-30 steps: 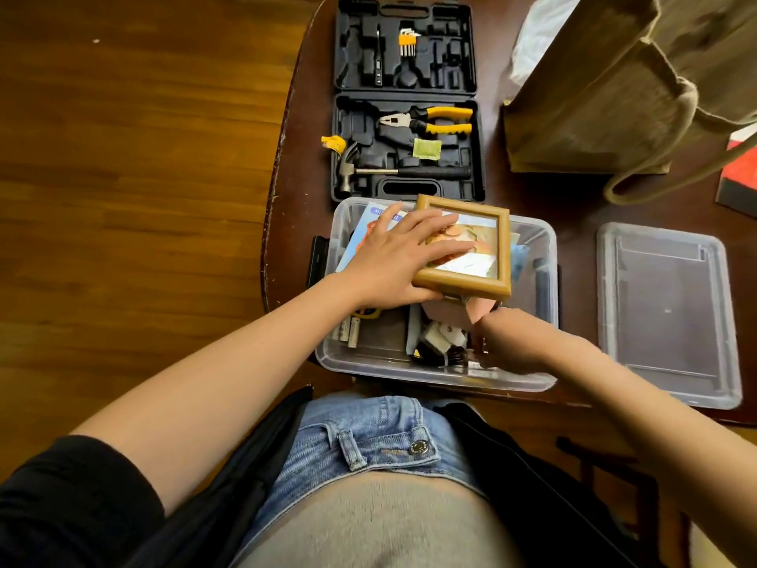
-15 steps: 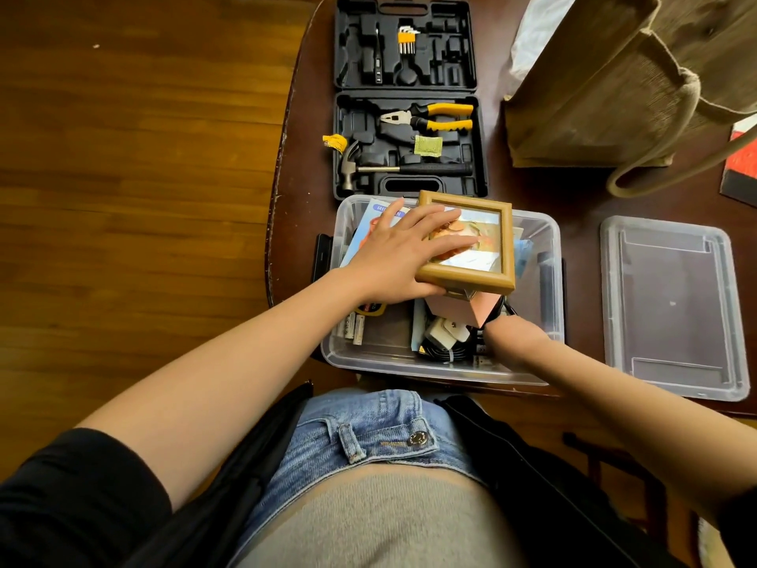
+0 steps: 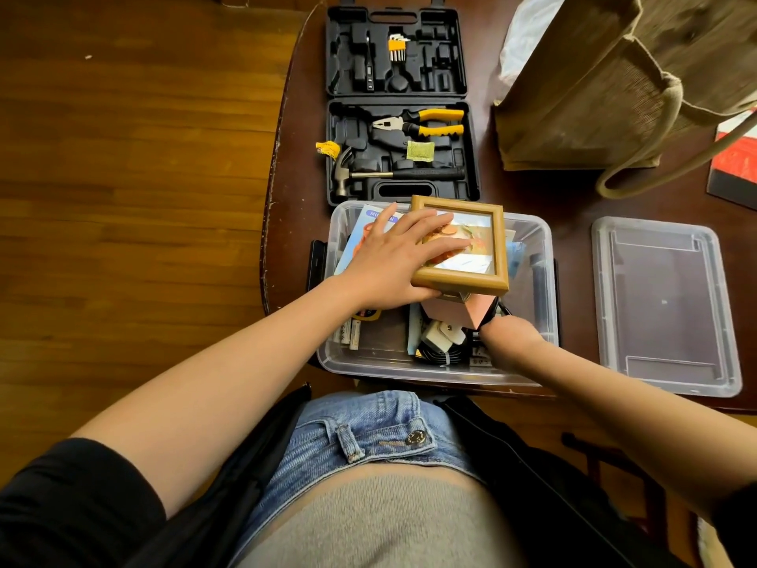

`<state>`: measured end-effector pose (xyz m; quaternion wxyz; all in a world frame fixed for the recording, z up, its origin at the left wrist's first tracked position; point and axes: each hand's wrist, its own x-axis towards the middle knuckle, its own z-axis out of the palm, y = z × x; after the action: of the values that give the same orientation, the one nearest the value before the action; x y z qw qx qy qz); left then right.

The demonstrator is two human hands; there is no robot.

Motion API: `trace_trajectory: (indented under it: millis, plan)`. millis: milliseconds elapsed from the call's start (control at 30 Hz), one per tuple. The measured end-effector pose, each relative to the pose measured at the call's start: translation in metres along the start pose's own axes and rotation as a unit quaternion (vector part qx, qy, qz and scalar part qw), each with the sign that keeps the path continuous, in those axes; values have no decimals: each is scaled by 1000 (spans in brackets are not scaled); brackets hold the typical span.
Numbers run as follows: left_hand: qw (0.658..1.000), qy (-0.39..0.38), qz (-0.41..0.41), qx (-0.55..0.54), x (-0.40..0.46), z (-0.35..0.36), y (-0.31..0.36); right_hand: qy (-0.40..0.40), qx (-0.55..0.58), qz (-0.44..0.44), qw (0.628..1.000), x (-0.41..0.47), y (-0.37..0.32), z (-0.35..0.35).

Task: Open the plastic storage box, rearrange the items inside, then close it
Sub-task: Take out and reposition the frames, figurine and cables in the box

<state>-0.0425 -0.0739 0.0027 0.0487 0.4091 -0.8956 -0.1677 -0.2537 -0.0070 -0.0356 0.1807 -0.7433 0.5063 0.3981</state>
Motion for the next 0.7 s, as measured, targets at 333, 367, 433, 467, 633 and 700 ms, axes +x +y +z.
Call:
trace_trajectory:
  millis: [333,367,433,467,633,700]
  plan:
    - [994,13,-40,-96,10,-8,4,-59,64,-5,996,-19,14,-40]
    - [993,21,-46,-110,12,-9,5,-46,68,-1,997,-24,19,-45]
    - [991,42,-52,-119,15,-8,6,-7,96,6,995,-34,29,-54]
    - [990,52,-53,-120,16,-7,7,7,123,13,992,-37,35,-58]
    - [992,56,-60,-98,20,-3,7,-25,376,52,925,-40,53,-63]
    - [994,25,-62,-83,20,-3,6,-11,458,56,887,-37,48,-60]
